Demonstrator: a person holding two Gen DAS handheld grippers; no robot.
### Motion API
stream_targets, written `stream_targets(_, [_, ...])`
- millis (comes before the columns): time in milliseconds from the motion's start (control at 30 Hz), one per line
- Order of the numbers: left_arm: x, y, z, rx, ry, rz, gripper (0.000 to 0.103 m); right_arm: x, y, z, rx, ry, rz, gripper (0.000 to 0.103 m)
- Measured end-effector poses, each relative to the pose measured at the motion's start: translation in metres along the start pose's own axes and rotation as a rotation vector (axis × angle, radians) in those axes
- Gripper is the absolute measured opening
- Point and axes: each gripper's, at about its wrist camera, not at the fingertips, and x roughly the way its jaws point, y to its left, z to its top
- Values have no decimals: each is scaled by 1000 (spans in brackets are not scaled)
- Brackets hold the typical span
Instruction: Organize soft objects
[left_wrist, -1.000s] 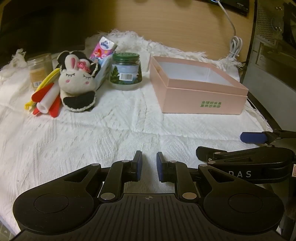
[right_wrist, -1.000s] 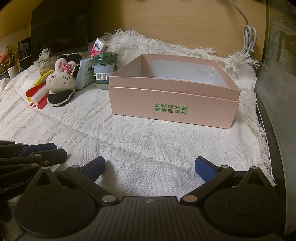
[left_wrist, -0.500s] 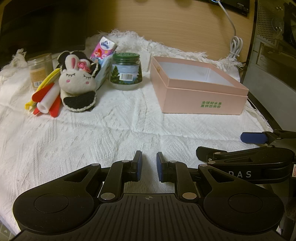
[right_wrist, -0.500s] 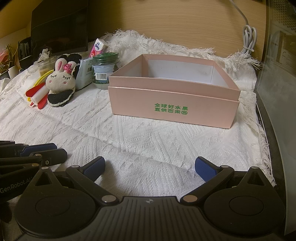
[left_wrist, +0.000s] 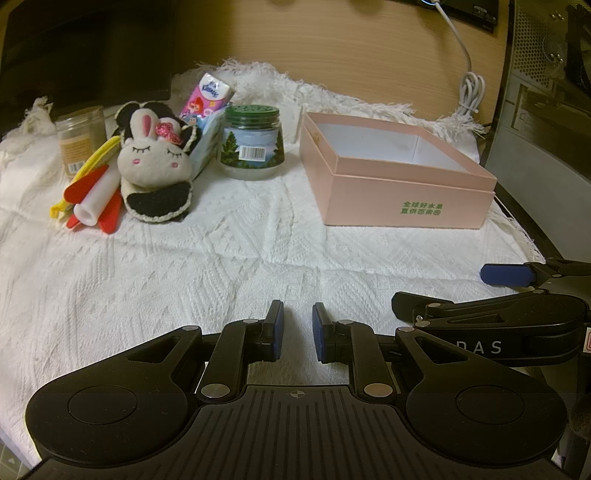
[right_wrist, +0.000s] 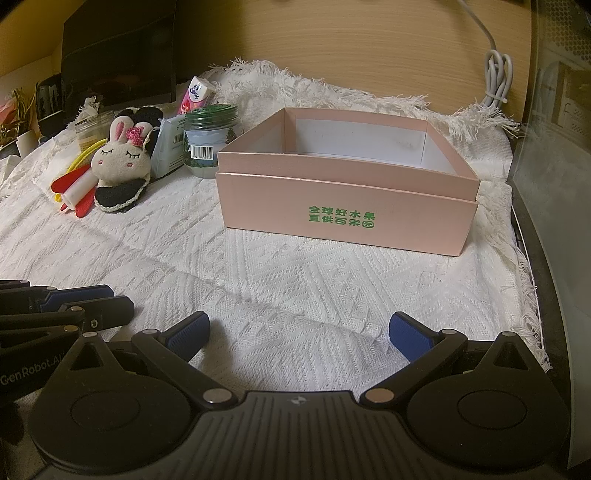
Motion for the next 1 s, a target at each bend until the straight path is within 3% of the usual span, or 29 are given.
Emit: stream_targets(1000, [-1, -2, 1, -2, -3, 0, 19, 0, 1, 1, 0, 2, -1, 103])
